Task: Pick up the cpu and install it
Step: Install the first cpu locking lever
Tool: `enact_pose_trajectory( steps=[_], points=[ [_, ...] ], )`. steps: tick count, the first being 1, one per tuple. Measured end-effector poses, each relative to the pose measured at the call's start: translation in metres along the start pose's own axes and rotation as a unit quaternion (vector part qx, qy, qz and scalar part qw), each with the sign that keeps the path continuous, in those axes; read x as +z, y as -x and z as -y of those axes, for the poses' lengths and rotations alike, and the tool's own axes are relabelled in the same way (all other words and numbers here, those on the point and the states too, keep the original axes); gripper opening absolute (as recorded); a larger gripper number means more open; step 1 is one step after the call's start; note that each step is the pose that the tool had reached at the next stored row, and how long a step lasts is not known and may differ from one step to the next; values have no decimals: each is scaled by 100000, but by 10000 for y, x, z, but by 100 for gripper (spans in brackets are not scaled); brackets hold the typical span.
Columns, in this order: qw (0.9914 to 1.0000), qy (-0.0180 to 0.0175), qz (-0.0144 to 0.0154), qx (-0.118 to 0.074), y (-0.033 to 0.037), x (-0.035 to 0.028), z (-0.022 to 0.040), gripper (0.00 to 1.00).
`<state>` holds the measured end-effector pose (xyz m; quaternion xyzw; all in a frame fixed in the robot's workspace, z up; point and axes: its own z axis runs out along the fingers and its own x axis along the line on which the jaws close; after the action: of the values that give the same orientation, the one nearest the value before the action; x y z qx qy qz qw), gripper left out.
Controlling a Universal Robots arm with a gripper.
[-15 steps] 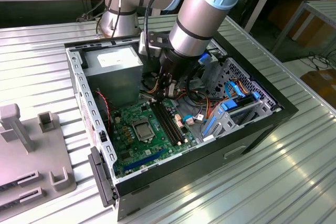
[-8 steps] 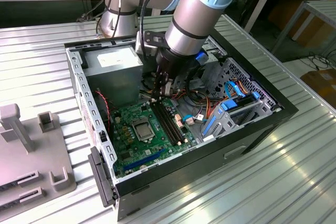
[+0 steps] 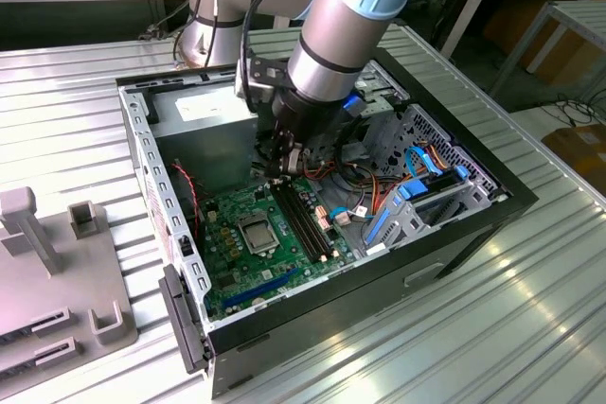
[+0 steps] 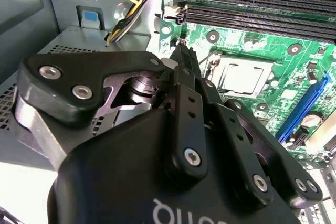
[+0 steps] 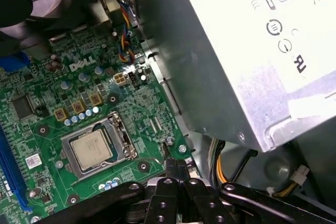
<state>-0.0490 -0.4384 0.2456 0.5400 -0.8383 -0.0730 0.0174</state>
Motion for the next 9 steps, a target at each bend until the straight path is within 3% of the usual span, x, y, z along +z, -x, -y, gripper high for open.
enact_pose_trajectory(
  steps=[9],
  points=[
    [99991,65,-191,-1323,-19,2,-17,11]
  ],
)
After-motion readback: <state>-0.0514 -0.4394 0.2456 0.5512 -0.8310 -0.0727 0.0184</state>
